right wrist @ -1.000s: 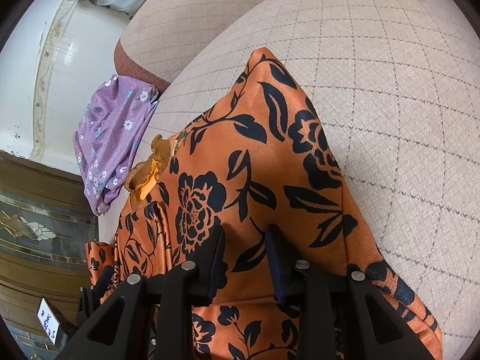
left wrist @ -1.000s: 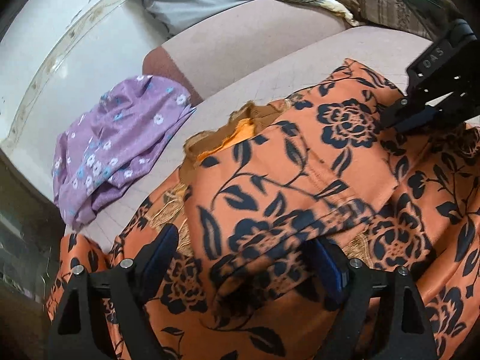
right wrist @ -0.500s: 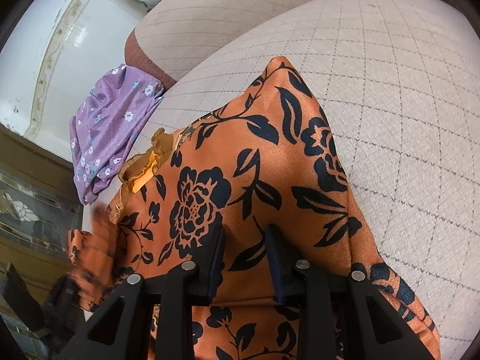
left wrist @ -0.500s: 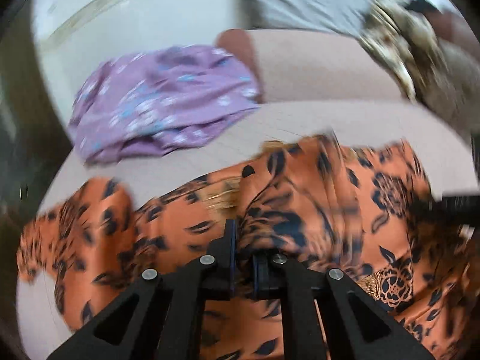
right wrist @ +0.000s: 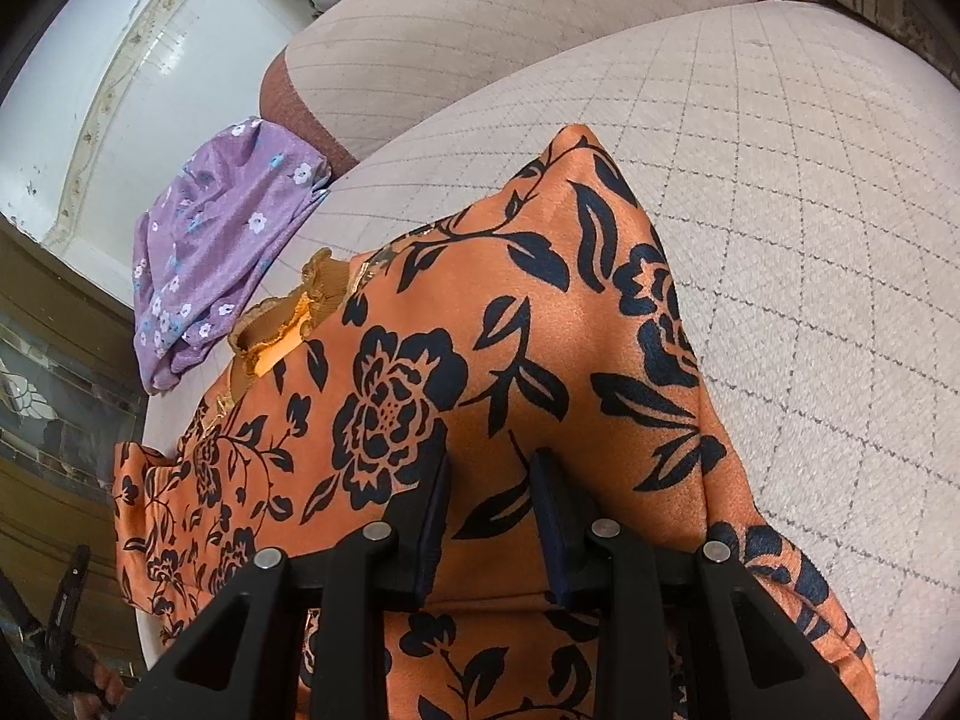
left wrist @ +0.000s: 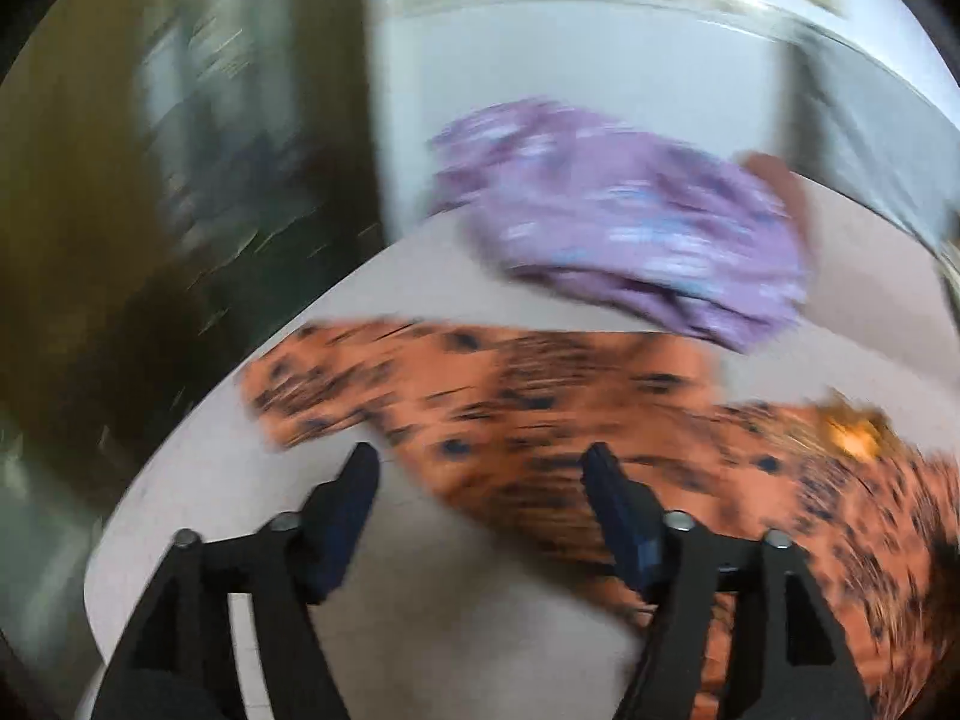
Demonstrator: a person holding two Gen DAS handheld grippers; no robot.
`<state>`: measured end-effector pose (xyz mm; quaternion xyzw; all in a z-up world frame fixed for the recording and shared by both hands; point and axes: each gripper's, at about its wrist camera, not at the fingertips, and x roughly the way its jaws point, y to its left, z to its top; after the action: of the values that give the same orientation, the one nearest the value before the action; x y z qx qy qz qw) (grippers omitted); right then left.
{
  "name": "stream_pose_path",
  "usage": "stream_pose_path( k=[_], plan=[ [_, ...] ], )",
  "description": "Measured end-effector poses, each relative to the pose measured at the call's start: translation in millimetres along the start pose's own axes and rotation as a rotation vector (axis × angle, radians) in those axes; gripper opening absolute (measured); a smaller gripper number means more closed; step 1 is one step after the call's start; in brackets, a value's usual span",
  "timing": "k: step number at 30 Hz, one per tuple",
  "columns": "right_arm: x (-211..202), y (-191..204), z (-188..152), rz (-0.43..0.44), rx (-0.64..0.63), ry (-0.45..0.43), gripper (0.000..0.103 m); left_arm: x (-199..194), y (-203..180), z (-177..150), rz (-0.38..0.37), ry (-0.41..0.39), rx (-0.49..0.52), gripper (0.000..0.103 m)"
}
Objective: Fold small clothes
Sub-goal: 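Grasp the other sleeve with the left tool and fold it across the body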
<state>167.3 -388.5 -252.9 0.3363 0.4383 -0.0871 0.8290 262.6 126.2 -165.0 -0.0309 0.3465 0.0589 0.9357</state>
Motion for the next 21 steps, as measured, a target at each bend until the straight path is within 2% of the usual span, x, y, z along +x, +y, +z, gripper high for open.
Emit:
stream_pose_path(
  k=[2,7,9,10,12,14,16,20,21],
  plan=[
    [0,2,-1,-0.01,-0.013,-0.005,0.032,18,32,2,0.008,0.056,-0.145,0.075],
    [0,2,0,-0.005,-0.013,-0.009,0.035,69,87,-10,-0.093,0.223,-0.527,0.077],
    [0,3,0,0.002,-0.016,-0.007,0.041,82,100,-16,-0.147,0.243,-0.646,0.077],
    [1,4,1,0.01,-0.02,-0.006,0.044,85,104,-16,-0.163,0.223,-0.688,0.079],
    [1,7,1,0.027,-0.032,-0.003,0.055,91,106,-13,-0.207,0.2,-0.722,0.081],
    [2,11,1,0.019,-0.046,-0.006,0.057,106,104,-6,-0.256,0.222,-0.748,0.081],
    [2,14,0,0.004,-0.062,-0.013,0.057,116,100,4,-0.24,0.215,-0.741,0.081],
    [2,17,-2,-0.016,-0.101,-0.022,0.058,141,89,31,-0.18,0.217,-0.627,0.079],
    [2,17,-2,-0.017,-0.101,-0.024,0.058,146,87,36,-0.168,0.217,-0.602,0.075]
  ],
)
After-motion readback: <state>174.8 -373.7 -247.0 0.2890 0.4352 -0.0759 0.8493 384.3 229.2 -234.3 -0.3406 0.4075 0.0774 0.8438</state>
